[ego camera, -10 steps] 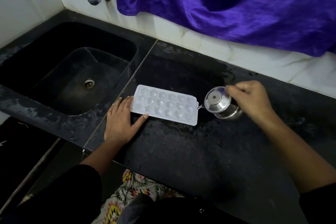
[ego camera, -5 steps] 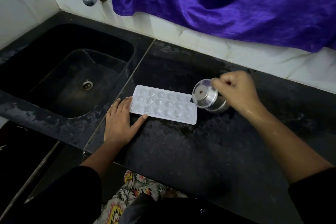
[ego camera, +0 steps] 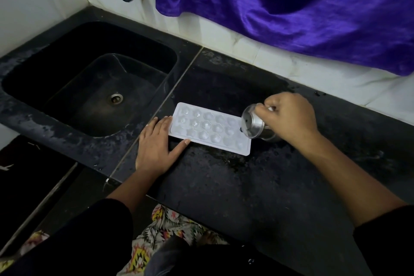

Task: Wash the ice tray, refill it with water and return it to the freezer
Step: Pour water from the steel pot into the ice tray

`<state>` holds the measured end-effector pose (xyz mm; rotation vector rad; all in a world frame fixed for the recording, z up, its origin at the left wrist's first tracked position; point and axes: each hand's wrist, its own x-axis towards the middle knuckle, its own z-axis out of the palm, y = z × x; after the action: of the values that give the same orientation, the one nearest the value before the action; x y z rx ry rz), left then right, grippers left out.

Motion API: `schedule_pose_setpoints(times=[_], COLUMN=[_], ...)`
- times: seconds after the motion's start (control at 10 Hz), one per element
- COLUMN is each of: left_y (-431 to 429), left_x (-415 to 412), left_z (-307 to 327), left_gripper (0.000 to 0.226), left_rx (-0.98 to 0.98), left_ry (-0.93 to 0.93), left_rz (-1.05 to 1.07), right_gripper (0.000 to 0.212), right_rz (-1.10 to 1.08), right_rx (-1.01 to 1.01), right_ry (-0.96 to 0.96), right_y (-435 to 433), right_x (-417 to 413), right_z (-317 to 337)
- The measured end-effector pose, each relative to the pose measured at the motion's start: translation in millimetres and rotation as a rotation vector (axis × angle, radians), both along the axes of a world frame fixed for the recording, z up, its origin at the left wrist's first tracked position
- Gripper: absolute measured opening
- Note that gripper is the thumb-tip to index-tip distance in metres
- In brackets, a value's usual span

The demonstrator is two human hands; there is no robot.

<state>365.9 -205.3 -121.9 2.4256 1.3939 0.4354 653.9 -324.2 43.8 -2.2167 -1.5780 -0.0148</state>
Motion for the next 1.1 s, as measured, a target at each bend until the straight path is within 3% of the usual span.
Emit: schedule_pose_setpoints(times=[0.1, 0.2, 0.4, 0.5, 0.6, 0.7, 0.8, 1.0, 1.1], left_y=[0, 1, 0, 0, 0, 0, 1, 1, 1], left_x=[0, 0, 1, 1, 1, 1, 1, 0, 0], left_z=[0, 0, -1, -1, -1, -1, -1, -2, -2], left_gripper=[0.092, 0.092, 0.091, 0.091, 0.091, 0.091, 0.091, 0.092, 0.091], left_rx=[0.001, 0.004, 0.009, 0.006, 0.005, 0.001, -0.004, -0.011, -0.012], left_ry=[-0.001, 0.002, 0.001, 0.001, -0.011, -0.010, -0.006, -0.017, -0.021], left_rz=[0.001, 0.002, 0.009, 0.009, 0.008, 0.010, 0.006, 0.005, 0.006], right_gripper=[0.048, 0.046, 0.032, 0.036, 0.049, 0.048, 0.048, 0.047, 0.047], right_rz=[-0.073, -0.165, -0.243, -0.172, -0.027, 0.046, 0.128, 0.146, 0.088], right_rx=[0.063, 0.235, 0.401, 0.401, 0.210, 0.060, -0.067, -0.088, -0.053], right_ry=[0.229, 0.674, 0.982, 0.901, 0.496, 0.155, -0.075, -0.161, -0.073], right_y=[-9, -22, -18, -8, 9, 18, 26, 32, 30], right_x=[17, 33, 28, 22, 8, -7, -28, -38, -28], right_z=[-6, -11, -3, 1, 4, 4, 4, 4, 2])
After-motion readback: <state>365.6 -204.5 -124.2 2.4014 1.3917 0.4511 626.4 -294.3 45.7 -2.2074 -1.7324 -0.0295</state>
